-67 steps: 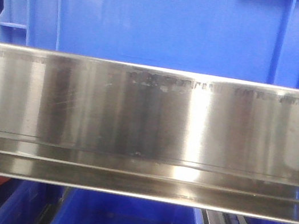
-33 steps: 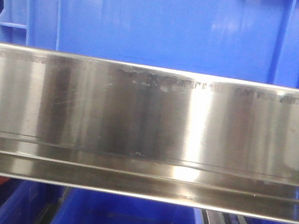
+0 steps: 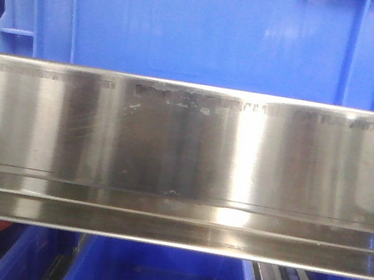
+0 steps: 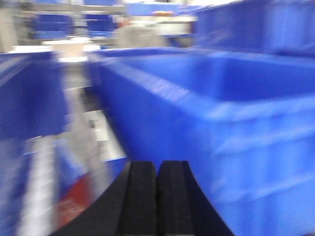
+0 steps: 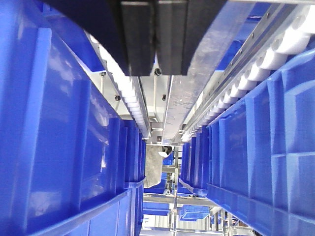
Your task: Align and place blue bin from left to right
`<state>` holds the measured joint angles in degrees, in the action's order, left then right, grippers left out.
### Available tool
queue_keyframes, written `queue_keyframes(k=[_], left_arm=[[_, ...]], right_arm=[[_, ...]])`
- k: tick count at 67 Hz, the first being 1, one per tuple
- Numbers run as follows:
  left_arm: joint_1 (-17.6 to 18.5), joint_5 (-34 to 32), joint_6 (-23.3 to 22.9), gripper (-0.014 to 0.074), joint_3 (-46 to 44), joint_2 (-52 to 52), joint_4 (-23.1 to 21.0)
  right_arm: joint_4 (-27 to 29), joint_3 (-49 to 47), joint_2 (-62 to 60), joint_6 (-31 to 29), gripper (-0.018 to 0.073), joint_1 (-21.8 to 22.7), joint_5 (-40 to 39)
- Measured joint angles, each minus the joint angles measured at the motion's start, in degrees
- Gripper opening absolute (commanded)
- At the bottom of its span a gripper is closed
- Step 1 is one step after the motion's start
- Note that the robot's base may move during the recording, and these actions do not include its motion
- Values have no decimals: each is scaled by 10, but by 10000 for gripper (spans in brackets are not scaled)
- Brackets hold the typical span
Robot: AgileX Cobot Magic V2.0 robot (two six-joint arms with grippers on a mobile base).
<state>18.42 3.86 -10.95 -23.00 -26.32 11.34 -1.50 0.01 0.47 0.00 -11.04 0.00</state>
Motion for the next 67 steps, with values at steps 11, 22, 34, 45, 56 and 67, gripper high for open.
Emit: queue_keyframes(k=[11, 22, 34, 45, 56, 67], left_arm=[[-69, -34, 62, -111, 78, 80, -58], [-123, -39, 70, -111, 137, 172, -66], [-152, -39, 72, -111, 197, 253, -68], [-157, -39, 73, -111, 230, 259, -68], [-157, -39, 73, -111, 231, 259, -74], [-157, -39, 73, -111, 231, 259, -81]], right_arm=[[0, 0, 0, 0, -70, 0, 0], [0, 0, 0, 0, -70, 0, 0], [0, 0, 0, 0, -70, 0, 0], [0, 0, 0, 0, -70, 0, 0], [0, 0, 0, 0, -70, 0, 0], [0, 0, 0, 0, -70, 0, 0]])
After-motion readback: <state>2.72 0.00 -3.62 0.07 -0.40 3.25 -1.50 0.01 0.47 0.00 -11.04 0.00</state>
